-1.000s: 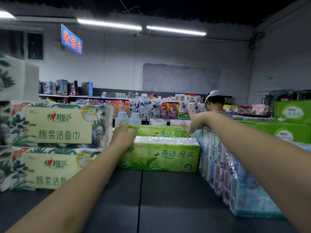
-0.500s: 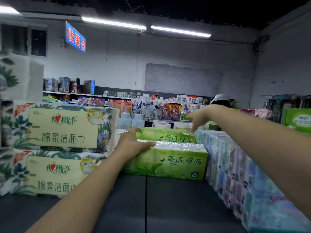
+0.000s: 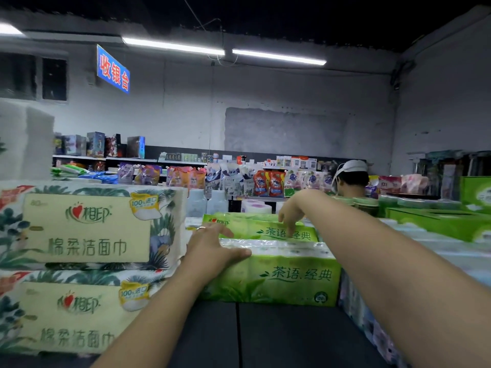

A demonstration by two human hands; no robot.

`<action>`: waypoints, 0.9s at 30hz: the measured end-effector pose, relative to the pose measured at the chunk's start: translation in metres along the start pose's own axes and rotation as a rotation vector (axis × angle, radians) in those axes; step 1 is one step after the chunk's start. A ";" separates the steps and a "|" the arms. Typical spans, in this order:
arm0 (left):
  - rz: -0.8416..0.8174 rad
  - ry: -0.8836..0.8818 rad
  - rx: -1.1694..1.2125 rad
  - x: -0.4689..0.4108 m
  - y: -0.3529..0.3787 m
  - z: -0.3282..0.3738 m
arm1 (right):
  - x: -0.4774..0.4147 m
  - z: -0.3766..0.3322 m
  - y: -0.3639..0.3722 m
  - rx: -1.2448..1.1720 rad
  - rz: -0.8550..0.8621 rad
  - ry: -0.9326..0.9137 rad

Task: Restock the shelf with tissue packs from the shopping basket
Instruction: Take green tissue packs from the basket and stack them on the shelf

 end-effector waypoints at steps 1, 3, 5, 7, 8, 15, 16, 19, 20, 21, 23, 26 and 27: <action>0.002 0.003 -0.005 0.000 0.000 0.000 | 0.004 -0.003 0.001 -0.044 -0.025 -0.016; 0.007 0.003 -0.008 -0.001 0.000 -0.002 | 0.012 -0.006 0.001 -0.155 -0.101 -0.047; 0.006 0.000 0.003 -0.002 0.000 -0.004 | 0.011 -0.003 0.002 -0.286 -0.206 -0.069; 0.009 0.002 0.013 -0.002 0.001 -0.005 | 0.011 -0.005 0.007 -0.364 -0.265 -0.055; 0.010 0.004 0.011 -0.001 0.001 -0.005 | 0.010 -0.006 0.009 -0.381 -0.275 -0.052; 0.016 0.012 0.009 -0.001 0.002 -0.004 | -0.001 -0.004 0.015 -0.357 -0.252 -0.132; 0.015 0.010 0.004 -0.001 0.002 -0.004 | -0.001 -0.004 0.014 -0.353 -0.235 -0.150; 0.018 0.022 -0.058 -0.001 0.003 -0.002 | 0.010 -0.002 0.007 -0.397 -0.152 -0.230; 0.028 0.032 -0.090 -0.001 0.003 -0.002 | 0.018 -0.002 0.003 -0.426 -0.101 -0.247; 0.039 0.045 -0.127 0.000 0.004 -0.001 | 0.026 -0.001 -0.001 -0.441 -0.023 -0.250; 0.010 0.065 -0.275 0.001 0.006 -0.003 | 0.044 0.003 -0.010 -0.411 0.126 -0.246; -0.111 0.094 -0.578 0.004 0.014 -0.007 | 0.060 0.012 -0.019 -0.410 0.246 -0.227; -0.120 0.101 -0.624 0.004 0.016 -0.008 | 0.063 0.014 -0.020 -0.408 0.272 -0.226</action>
Point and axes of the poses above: each hand's wrist, its own x-axis away from the middle knuckle, its own y-axis out of the palm, z = x × y, the point moved 1 cm from there along -x, towards the middle knuckle, and after that the axes turned 4 degrees about -z, right-handed, at the moved point
